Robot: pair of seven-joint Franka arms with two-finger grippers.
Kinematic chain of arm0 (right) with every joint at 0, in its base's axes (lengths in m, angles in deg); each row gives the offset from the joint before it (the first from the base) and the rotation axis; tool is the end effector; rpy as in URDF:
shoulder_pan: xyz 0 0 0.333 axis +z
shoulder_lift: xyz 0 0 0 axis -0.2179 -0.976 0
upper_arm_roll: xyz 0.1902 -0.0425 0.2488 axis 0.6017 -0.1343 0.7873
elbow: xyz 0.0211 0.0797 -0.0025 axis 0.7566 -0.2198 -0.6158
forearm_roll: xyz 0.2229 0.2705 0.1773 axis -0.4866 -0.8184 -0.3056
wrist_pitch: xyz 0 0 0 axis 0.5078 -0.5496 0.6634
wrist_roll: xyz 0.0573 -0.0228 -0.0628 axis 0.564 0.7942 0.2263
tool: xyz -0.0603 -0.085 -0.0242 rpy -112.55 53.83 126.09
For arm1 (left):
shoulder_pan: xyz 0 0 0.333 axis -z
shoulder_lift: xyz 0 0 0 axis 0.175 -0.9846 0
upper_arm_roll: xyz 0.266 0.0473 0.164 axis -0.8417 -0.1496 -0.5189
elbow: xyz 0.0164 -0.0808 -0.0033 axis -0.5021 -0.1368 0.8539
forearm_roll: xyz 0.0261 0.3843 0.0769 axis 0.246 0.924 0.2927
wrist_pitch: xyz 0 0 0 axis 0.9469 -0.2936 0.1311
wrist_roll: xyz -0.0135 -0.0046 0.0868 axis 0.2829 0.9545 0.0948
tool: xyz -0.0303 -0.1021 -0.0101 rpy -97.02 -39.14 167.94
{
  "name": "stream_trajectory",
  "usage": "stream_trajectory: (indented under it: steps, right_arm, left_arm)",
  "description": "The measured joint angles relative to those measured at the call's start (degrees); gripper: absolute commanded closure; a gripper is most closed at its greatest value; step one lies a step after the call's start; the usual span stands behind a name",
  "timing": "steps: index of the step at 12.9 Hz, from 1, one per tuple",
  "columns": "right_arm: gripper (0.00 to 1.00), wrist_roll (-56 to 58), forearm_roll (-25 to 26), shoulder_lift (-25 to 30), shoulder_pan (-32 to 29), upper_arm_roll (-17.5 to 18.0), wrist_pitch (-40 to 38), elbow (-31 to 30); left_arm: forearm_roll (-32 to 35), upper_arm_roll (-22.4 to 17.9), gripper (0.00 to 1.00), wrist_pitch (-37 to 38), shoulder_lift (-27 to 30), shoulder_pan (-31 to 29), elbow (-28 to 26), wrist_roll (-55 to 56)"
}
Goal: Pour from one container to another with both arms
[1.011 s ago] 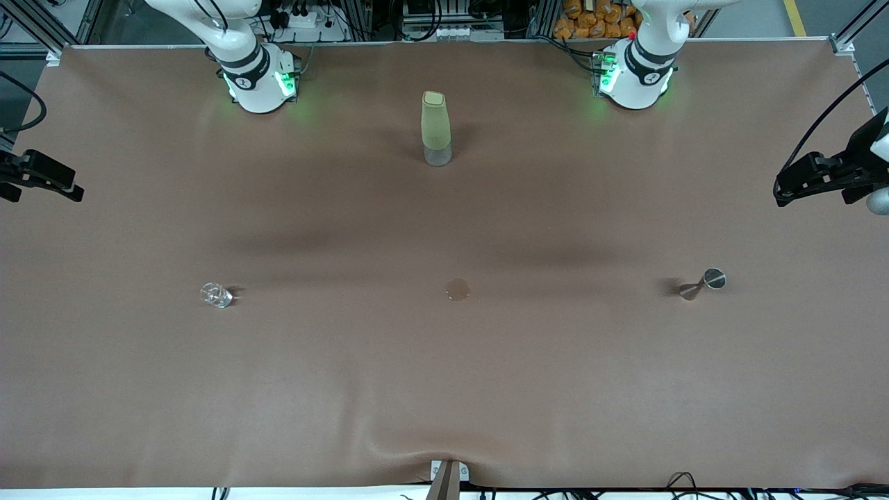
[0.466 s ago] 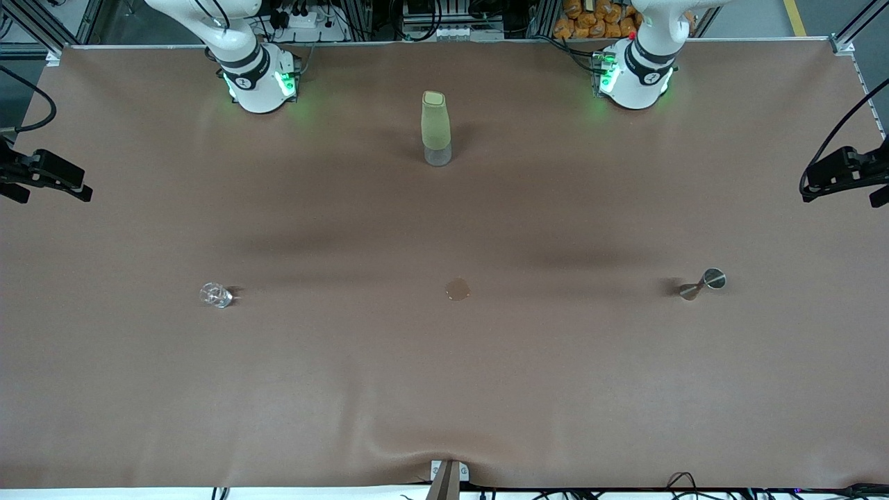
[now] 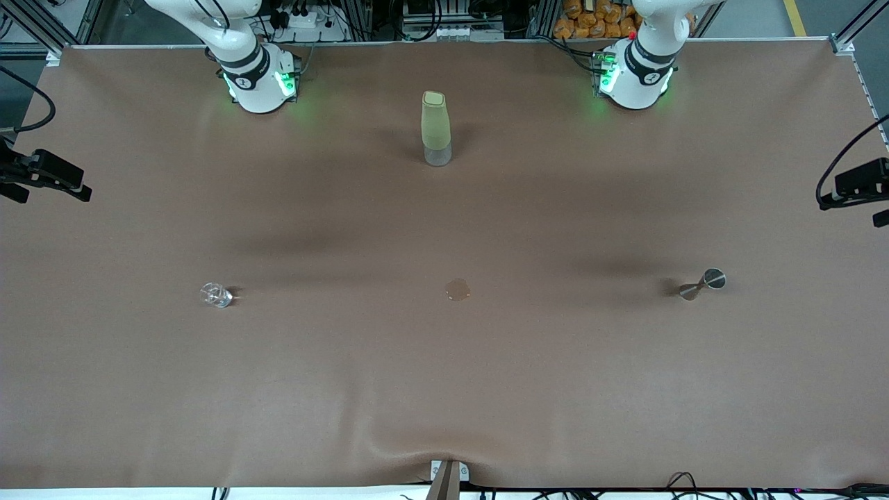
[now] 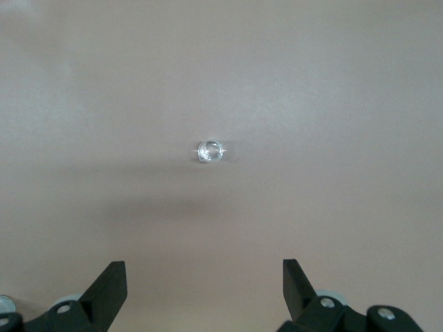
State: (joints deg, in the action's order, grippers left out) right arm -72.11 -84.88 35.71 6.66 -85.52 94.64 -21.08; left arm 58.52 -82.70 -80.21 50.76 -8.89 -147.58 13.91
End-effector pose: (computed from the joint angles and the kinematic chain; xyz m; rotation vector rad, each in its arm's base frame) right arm 0.5630 -0.0419 0.6314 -3.1328 -0.0153 0.0054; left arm 0.5834 0.1290 0.5716 2.8829 -0.3538 0.0436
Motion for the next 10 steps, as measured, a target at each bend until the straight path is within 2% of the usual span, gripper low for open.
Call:
stream_trajectory:
  steps: [6,10]
  right_arm:
    - [0.00,7.50,0.19,0.01,-0.58,-0.46,-2.43,0.08]
    - [0.00,20.94,0.34,0.01,-3.53,-0.89,-3.71,0.23]
  left_arm:
    - [-7.41,0.00,0.00,-0.16,-8.02,-6.01,-0.25,-14.50]
    - [-11.43,0.00,0.00,-0.87,-11.40,-8.45,-0.27,-26.94]
